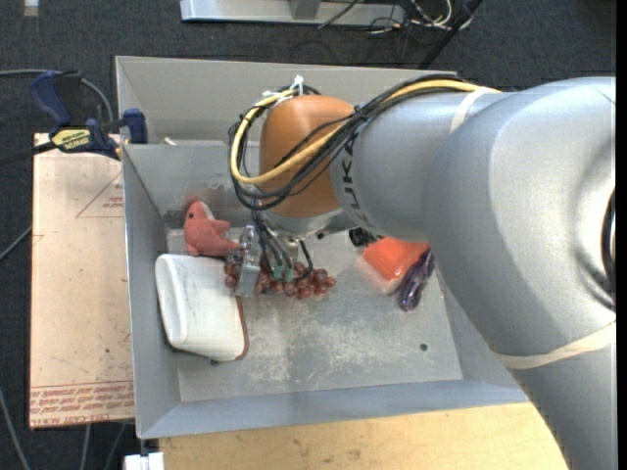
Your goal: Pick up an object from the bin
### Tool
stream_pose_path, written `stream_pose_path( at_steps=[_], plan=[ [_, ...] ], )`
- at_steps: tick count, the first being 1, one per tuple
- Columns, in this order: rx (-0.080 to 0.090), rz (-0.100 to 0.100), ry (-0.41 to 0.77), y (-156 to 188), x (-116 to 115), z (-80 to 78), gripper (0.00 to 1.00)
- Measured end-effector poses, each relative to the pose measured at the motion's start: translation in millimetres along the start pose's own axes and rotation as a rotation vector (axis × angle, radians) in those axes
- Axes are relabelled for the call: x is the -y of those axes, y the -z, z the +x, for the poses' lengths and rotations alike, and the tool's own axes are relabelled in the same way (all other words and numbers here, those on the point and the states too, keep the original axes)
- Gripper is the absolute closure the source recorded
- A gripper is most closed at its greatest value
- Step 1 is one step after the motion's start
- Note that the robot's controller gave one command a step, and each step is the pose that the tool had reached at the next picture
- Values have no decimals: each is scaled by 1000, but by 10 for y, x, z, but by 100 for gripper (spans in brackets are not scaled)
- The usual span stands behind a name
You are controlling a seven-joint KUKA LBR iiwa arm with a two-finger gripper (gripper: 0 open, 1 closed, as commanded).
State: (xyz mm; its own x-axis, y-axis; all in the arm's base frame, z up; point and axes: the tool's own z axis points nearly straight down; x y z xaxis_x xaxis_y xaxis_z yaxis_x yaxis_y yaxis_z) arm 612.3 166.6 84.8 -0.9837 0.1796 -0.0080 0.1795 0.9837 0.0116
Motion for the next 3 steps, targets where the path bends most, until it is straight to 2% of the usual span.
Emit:
stream_pose_path(
  at_steps=[1,2,3],
  plan=[
    [0,0,0,0,1,-1,100],
    [2,-2,171,526,-208,-129,100],
    [2,-2,171,526,-208,-129,100]
  ],
)
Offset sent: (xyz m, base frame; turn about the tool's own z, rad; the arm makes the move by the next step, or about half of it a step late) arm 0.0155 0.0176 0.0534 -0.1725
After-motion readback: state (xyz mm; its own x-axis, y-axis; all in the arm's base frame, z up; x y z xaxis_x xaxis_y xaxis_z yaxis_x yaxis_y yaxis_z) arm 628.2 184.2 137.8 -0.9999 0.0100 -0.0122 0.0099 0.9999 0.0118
